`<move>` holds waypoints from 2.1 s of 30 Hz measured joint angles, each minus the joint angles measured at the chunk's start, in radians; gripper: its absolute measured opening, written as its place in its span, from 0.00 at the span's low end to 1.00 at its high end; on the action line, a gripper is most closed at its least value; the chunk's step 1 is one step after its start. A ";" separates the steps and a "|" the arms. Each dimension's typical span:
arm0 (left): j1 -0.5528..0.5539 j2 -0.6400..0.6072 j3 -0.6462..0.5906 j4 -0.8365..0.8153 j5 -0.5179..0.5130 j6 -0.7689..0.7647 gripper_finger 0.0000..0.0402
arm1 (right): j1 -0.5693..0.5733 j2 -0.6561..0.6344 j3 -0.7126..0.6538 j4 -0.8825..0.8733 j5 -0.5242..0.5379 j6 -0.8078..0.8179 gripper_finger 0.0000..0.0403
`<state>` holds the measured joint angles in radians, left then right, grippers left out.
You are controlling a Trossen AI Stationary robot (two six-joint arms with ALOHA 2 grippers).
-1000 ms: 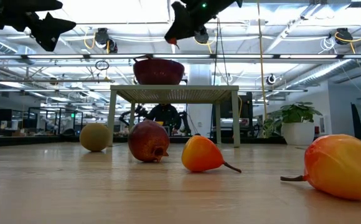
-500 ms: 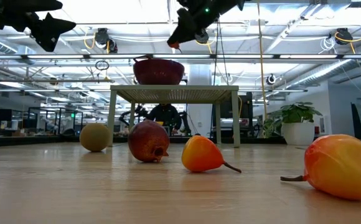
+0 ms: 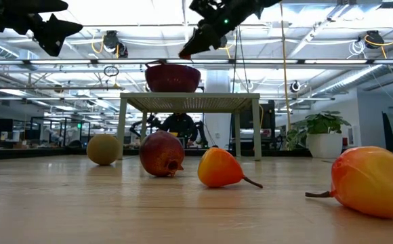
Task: Pick & Place Fruit
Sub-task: Put the pear into the violet strainer bowl on the shelf, then put the peach into the violet strainer bowl on the shelf
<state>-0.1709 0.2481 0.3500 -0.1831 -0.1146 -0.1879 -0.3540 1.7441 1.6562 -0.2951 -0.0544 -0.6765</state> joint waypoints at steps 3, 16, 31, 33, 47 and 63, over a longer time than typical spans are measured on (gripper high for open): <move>0.000 0.000 0.000 0.000 0.000 0.003 0.57 | -0.011 -0.001 0.002 -0.002 0.000 -0.001 0.33; 0.000 0.000 0.000 0.001 -0.001 0.002 0.57 | -0.020 0.010 0.000 -0.083 -0.028 -0.003 0.41; 0.000 0.000 0.000 0.001 -0.001 -0.007 0.57 | 0.015 -0.005 0.000 -0.024 -0.025 0.005 0.38; 0.000 0.000 0.000 0.001 -0.001 -0.007 0.57 | 0.037 -0.020 0.000 -0.029 -0.026 0.031 0.36; 0.000 0.000 0.000 0.001 0.000 -0.011 0.57 | 0.210 -0.068 0.001 -0.169 -0.027 0.287 0.01; 0.000 0.000 0.000 0.001 0.000 -0.017 0.57 | 0.471 -0.068 0.001 -0.225 -0.022 0.605 0.00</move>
<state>-0.1708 0.2485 0.3500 -0.1822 -0.1150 -0.2050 0.1174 1.6760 1.6569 -0.5204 -0.0765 -0.0711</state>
